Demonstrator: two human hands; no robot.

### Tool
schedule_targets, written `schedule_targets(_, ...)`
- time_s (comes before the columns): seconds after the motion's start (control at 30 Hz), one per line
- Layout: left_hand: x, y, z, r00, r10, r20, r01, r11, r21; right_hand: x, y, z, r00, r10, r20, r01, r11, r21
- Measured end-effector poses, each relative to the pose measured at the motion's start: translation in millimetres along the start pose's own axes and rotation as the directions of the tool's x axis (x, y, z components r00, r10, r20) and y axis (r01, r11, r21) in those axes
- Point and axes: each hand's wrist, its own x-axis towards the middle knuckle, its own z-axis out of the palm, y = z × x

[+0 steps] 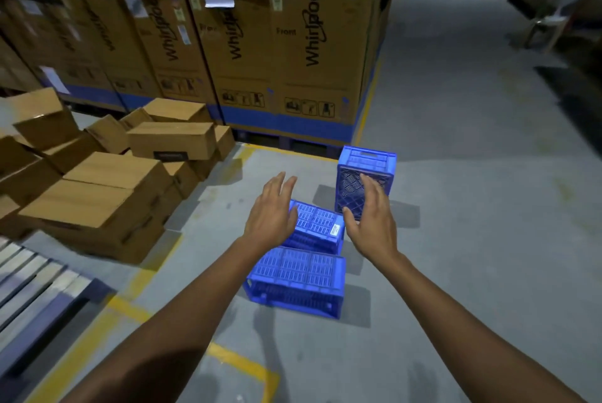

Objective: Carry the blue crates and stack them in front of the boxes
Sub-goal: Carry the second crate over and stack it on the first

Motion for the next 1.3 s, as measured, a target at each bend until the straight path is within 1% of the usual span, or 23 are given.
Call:
schedule_targets(0.1,4,-28,5,0.999,-0.017,0.043,0.017,1.0,0.006,13,-3,32,0.999,0.023,0.033,-0.024,0.999,0.028)
schedule_targets(0.17,10,-49,5,0.997,-0.002,0.071,0.0,1.0,0.027,18,-9,54,0.997,0.058,0.057,-0.061,0.997,0.045)
schedule_targets(0.33,25,-97,3,0.997,-0.002,0.073,0.0,1.0,0.028,18,-30,95,0.993,0.061,0.105,-0.065,0.997,0.037)
schedule_targets(0.43,30,-121,12,0.992,0.055,0.116,-0.057,0.998,0.007,19,-32,114,0.991,0.074,0.114,-0.073,0.997,-0.015)
schedule_targets(0.5,31,-141,23,0.985,0.101,0.14,-0.101,0.995,-0.007,16,-32,128,0.987,0.108,0.117,-0.101,0.993,-0.069)
schedule_targets(0.6,28,-173,45,0.964,0.149,0.222,-0.136,0.988,-0.074,0,-34,149,0.979,0.181,0.097,-0.165,0.974,-0.153)
schedule_targets(0.7,25,-201,61,0.933,0.241,0.266,-0.208,0.967,-0.149,-18,-39,169,0.977,0.194,0.083,-0.174,0.962,-0.209)
schedule_targets(0.77,23,-215,72,0.925,0.243,0.292,-0.201,0.966,-0.164,-25,-43,181,0.97,0.228,0.083,-0.203,0.95,-0.237)
schedule_targets(0.83,23,-225,84,0.929,0.236,0.285,-0.188,0.964,-0.185,-31,-46,193,0.965,0.249,0.081,-0.221,0.941,-0.257)
schedule_targets(0.93,24,-237,112,0.921,0.258,0.291,-0.206,0.958,-0.198,-35,-42,217,0.959,0.27,0.088,-0.238,0.932,-0.274)
schedule_targets(1.07,25,-249,163,0.934,0.249,0.256,-0.2,0.959,-0.203,-42,-14,263,0.954,0.281,0.103,-0.248,0.935,-0.253)
schedule_targets(1.17,25,-262,215,0.934,0.271,0.233,-0.228,0.954,-0.197,-47,25,306,0.961,0.241,0.137,-0.199,0.944,-0.263)
schedule_targets(1.3,25,-280,293,0.937,0.26,0.232,-0.222,0.958,-0.179,-56,86,367,0.963,0.222,0.154,-0.177,0.948,-0.263)
